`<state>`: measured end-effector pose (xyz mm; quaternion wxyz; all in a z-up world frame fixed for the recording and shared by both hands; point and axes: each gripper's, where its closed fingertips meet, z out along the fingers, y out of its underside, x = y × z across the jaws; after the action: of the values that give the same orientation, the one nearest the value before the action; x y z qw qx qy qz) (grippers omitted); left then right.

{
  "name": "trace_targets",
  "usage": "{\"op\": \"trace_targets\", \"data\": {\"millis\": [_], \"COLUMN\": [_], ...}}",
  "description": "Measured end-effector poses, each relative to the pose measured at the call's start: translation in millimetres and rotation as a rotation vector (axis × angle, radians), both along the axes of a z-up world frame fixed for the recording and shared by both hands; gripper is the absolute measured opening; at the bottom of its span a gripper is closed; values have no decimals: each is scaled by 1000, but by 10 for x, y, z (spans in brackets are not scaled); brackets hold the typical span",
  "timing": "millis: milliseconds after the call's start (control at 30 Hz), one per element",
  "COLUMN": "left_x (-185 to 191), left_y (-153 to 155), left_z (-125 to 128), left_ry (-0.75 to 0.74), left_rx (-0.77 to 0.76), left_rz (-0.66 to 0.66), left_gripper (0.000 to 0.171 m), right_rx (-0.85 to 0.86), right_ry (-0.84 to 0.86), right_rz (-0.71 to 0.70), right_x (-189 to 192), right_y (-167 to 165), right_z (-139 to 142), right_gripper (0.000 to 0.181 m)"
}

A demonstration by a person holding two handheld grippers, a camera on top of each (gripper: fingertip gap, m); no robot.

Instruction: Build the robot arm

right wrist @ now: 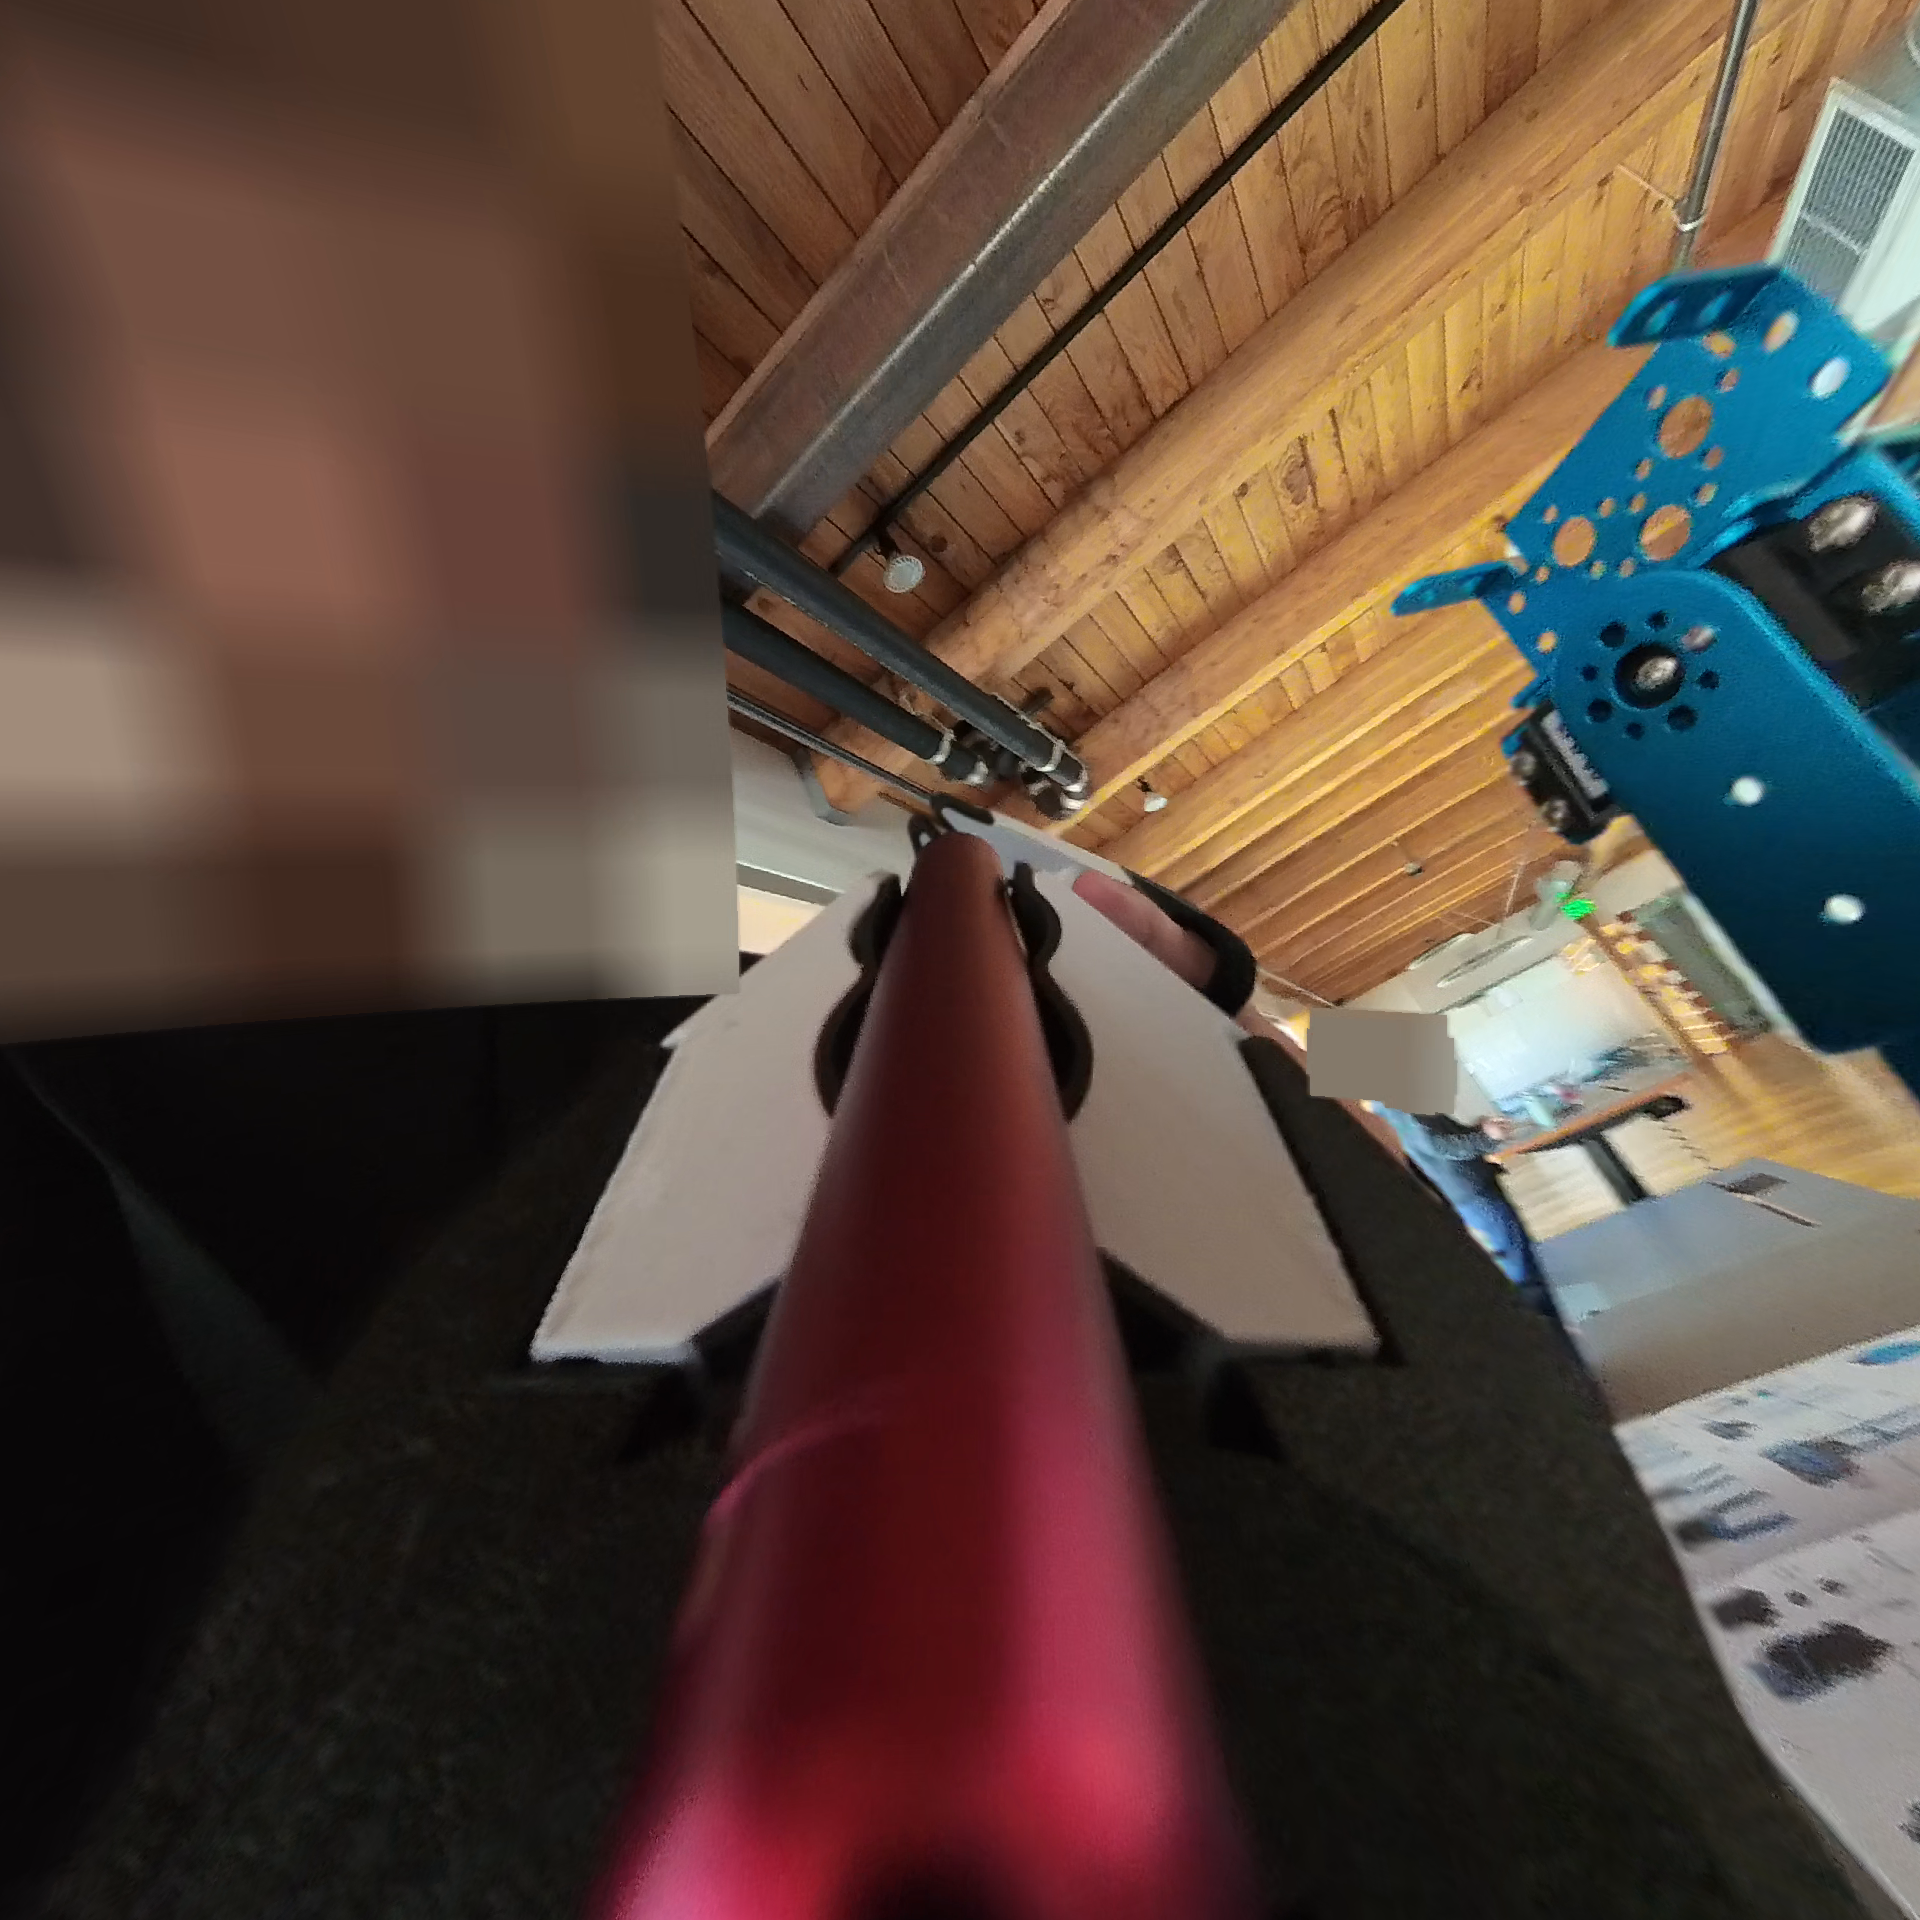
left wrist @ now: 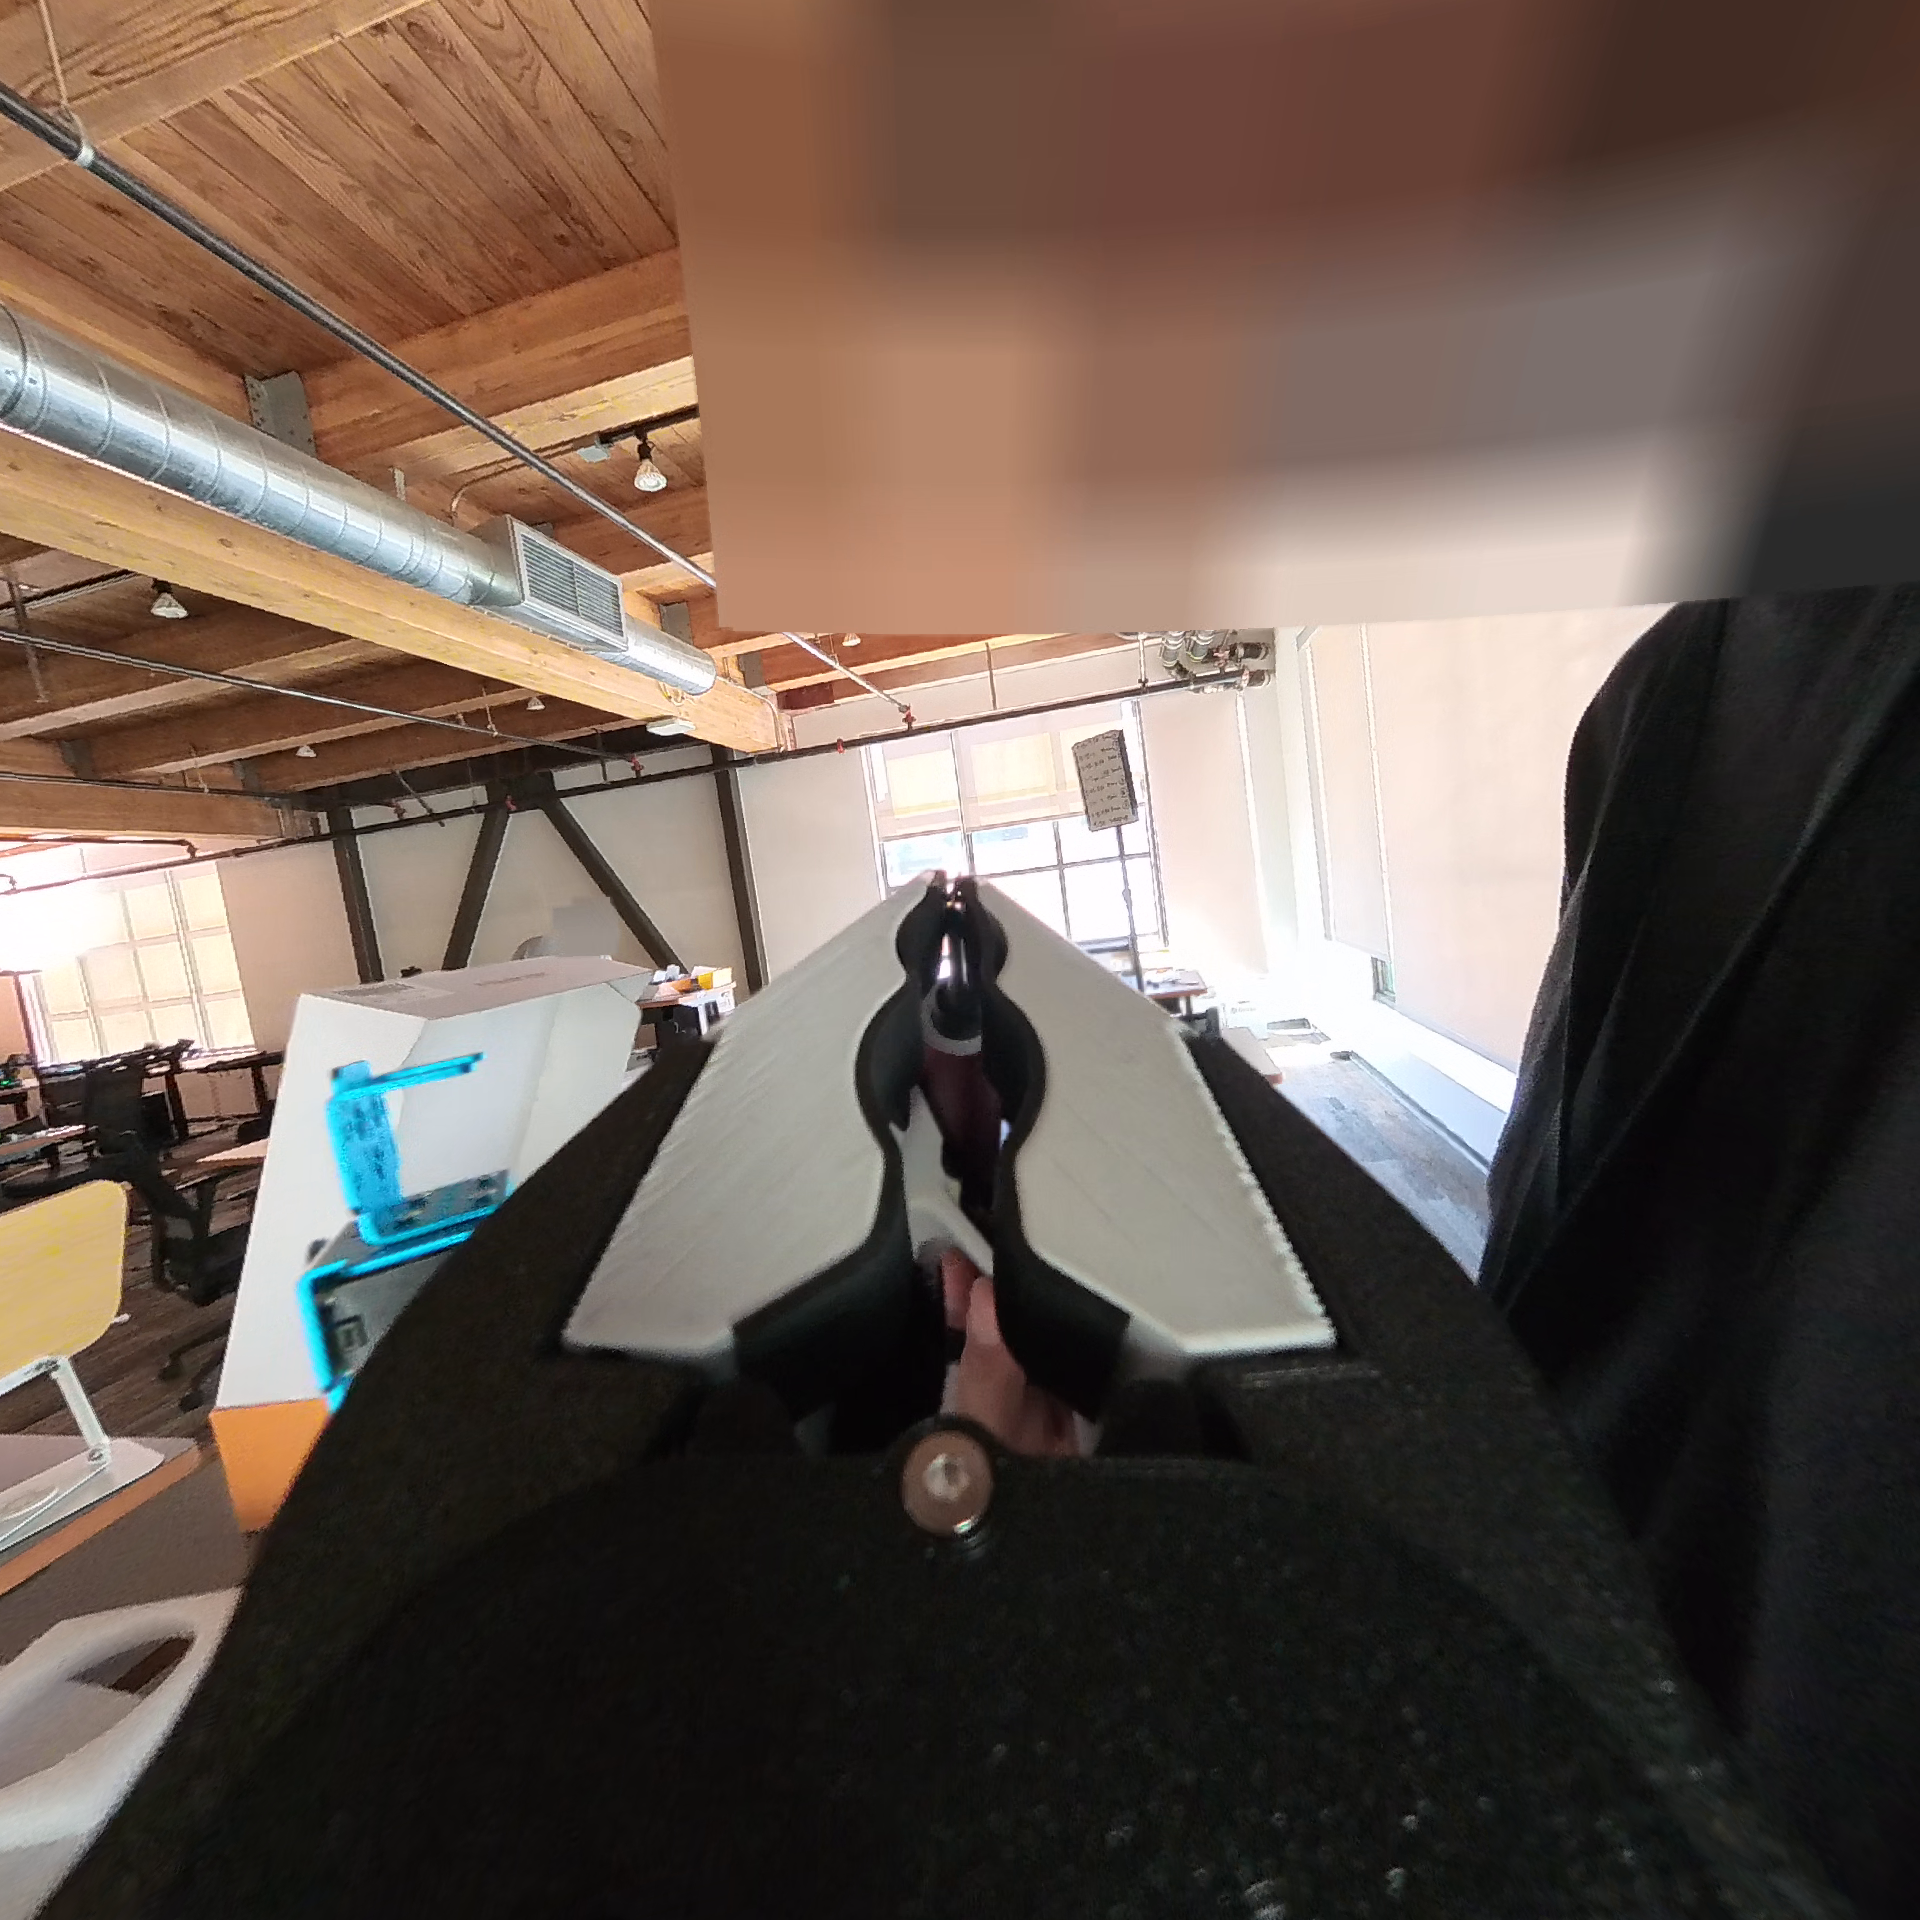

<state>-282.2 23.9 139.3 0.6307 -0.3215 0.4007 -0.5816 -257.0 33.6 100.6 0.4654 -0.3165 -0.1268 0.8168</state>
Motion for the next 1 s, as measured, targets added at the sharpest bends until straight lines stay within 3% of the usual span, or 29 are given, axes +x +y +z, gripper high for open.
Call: {"op": "trace_targets", "data": {"millis": [233, 333, 400, 467, 533, 633, 733, 833, 1000], "left_x": [-290, -235, -122, -8, 55, -58, -258, -222, -65], "left_y": [255, 368, 297, 233, 287, 647, 839, 835, 680], "left_z": [46, -134, -268, -435, -788, -1897, -2819, -3205, -3541], "left_ry": [-19, 70, 139, 239, 423, 879, 1263, 1399, 1495], "left_rx": [-107, -134, -115, -50, 13, 17, -10, -37, -87], "left_rz": [37, 117, 117, 151, 226, 383, 449, 427, 344], "left_gripper": [1, 1, 1, 1, 1, 1, 1, 1, 2], "right_rx": [77, 38, -43, -96, -123, -87, -83, -109, -185], "right_ry": [-251, -346, -439, -526, -672, -1014, -1315, -1383, -1199], "right_rz": [-297, -383, -347, -425, -529, -769, -827, -814, -777], "right_x": [161, 213, 169, 216, 342, 684, 956, 1030, 923], "right_y": [136, 217, 254, 308, 355, 418, 326, 161, -13], "right_z": [-122, -225, -373, -529, -768, -1332, -1877, -2102, -2103], "right_gripper": [23, 23, 22, 22, 23, 22, 22, 22, 22]}}
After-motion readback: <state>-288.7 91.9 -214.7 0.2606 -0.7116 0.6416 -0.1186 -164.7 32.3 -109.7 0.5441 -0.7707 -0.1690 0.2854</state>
